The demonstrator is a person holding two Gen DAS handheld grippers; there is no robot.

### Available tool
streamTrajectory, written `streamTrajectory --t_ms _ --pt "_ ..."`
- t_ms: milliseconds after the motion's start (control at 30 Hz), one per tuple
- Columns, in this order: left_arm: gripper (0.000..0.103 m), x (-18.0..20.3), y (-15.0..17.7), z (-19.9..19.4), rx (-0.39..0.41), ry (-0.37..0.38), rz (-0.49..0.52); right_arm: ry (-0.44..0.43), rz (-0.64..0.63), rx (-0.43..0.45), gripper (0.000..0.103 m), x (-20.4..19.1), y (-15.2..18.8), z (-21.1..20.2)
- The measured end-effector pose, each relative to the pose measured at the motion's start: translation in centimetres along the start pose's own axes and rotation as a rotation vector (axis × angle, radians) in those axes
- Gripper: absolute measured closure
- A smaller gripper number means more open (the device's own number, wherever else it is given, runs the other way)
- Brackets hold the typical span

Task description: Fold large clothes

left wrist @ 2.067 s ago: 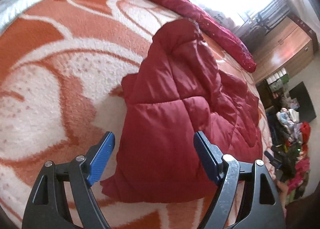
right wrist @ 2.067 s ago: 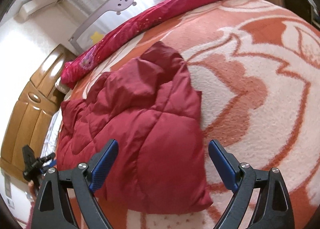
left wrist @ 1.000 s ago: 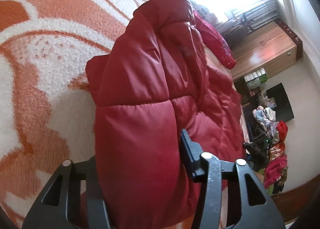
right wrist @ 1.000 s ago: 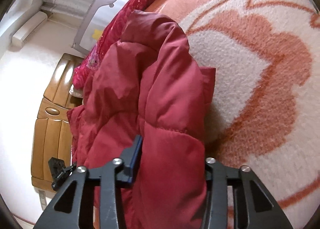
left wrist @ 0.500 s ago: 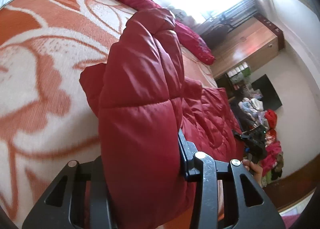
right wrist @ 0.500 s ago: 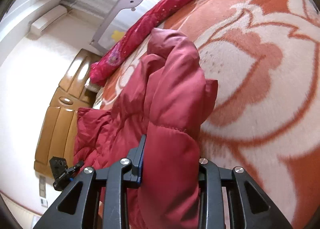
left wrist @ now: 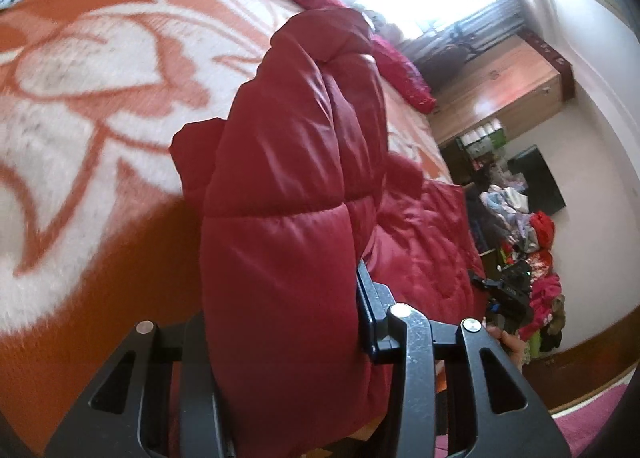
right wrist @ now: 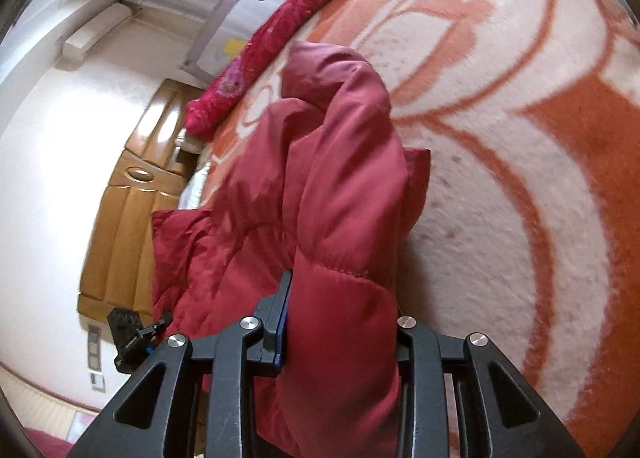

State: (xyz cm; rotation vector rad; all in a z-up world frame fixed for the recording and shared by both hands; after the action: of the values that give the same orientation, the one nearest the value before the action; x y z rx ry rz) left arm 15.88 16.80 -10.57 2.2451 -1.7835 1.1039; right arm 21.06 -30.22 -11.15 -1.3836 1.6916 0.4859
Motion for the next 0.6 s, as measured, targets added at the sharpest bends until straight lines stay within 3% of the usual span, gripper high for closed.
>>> streamTrajectory --t_ms 167,433,600 --pt "0.061 -1.6 1.0 1.4 -0.004 -0.019 -0.061 0.047 -0.018 0.009 0.068 1.5 0.0 1.2" --pt "0.049 -1.8 1.0 2.5 0.037 -0.101 -0.050 0.083 -0.013 0.043 0.058 2.6 0.6 2.1" --pt "0.036 -2.0 0.9 2.3 0.046 -0.184 -0.003 0.121 0.010 0.060 0.036 3.1 0.7 1.6"
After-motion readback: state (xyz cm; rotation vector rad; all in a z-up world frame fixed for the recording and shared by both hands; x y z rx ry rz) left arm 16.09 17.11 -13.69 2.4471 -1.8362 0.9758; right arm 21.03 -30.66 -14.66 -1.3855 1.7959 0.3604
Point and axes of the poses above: each gripper's, at about its wrist camera, not at the fingertips, and z roughly the way its jaws point, x to its right, y to its underside, the point moved 8 cm from there along z, roughly the way its jaws point, and after that the axes turned 8 degrees about -y, right-handed, at the moved point
